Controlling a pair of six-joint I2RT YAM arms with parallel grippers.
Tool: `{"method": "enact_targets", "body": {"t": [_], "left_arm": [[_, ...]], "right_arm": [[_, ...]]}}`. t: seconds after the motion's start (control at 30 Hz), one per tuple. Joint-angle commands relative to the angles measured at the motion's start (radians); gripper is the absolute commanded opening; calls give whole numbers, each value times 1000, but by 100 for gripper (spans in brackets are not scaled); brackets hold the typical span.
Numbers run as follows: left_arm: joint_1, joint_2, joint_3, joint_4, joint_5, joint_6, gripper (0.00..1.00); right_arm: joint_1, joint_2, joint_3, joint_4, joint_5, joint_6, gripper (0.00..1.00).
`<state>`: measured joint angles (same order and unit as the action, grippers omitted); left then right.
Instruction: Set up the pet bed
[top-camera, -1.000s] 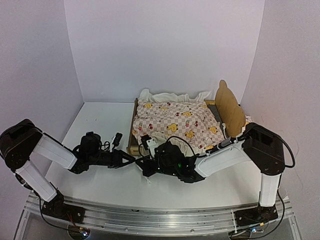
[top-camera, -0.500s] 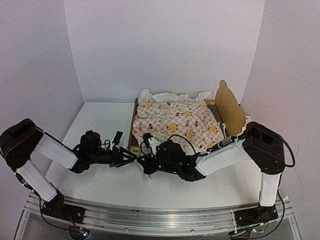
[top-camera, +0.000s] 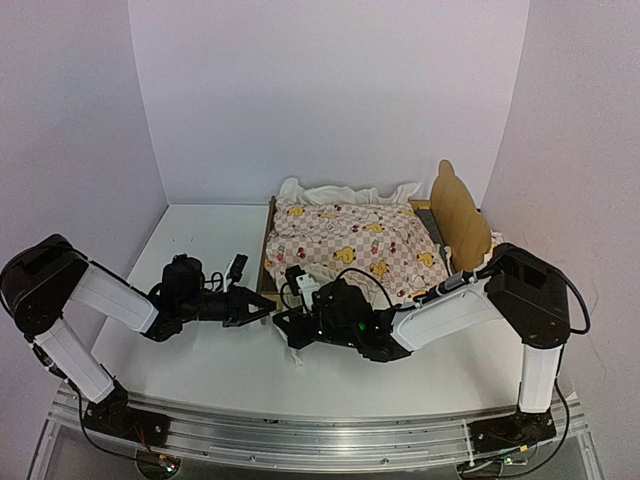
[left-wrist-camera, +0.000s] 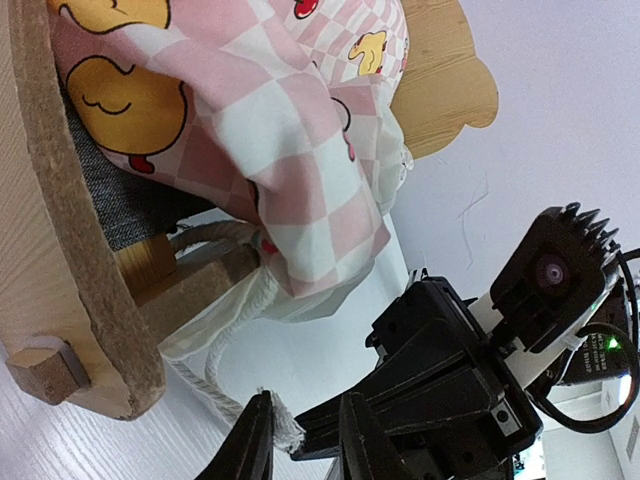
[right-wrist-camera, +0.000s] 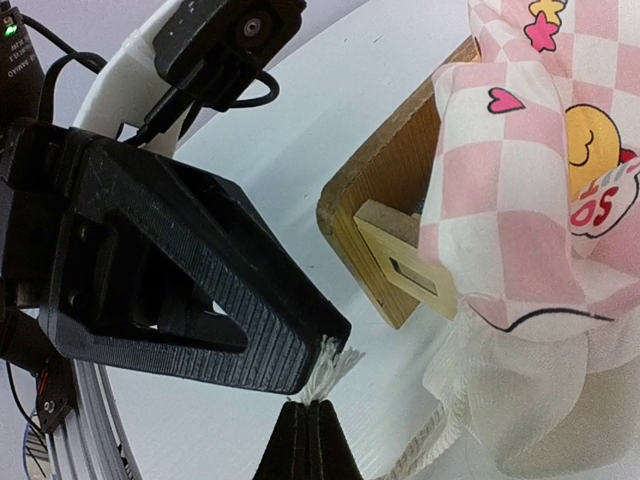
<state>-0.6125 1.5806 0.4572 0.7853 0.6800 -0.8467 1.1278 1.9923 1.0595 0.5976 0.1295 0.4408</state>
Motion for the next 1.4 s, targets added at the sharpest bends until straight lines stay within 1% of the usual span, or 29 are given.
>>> {"method": "enact_targets", "body": {"t": [0.0,0.1,0.37,0.47,0.57,0.7,0.73,0.77,0.8,0.87,0.93,1.0,1.07,1.17,1.27,1.37], "left_arm": [[-1,4,38,1,10,-6,25],[-1,-1,42,-27,11,-5,26],[-1,20,57,-69,11,1,24],[-1,24,62,-61,22,6,16],[-1,24,68,-57,28,22,2],[0,9,81,-89,66,137,0],[1,1,83,-108,71,166,0],[1,-9,90,-136,77,219,0],[1,-15,98,-163,72,272,0],[1,-24,113,-223,35,358,0],[2,-27,127,-258,18,458,0],[1,-28,134,-260,28,546,0],[0,-24,140,-261,51,628,0],[0,-24,142,-266,61,746,0],[0,-24,148,-302,34,867,0],[0,-28,153,-343,8,967,0]], "right_arm": [[-8,-28,21,32,-14,-18,0],[-10,-30,21,31,-18,-19,0],[-15,-35,19,33,-17,-24,0],[-17,-34,20,33,-20,-24,0],[-19,-32,20,33,-21,-22,0],[-27,-27,15,28,-26,1,1],[-30,-30,12,16,-20,5,4],[-30,-38,12,-15,-9,-3,14],[-30,-52,16,-57,-6,-21,22],[-30,-94,35,-174,-13,-67,30],[-29,-139,49,-289,-23,-105,34],[-30,-185,46,-382,-3,-116,34],[-30,-229,15,-430,53,-109,30],[-33,-221,-14,-432,105,-79,27],[-33,-164,22,-423,135,-49,24],[-33,-111,47,-368,183,-19,21]]}}
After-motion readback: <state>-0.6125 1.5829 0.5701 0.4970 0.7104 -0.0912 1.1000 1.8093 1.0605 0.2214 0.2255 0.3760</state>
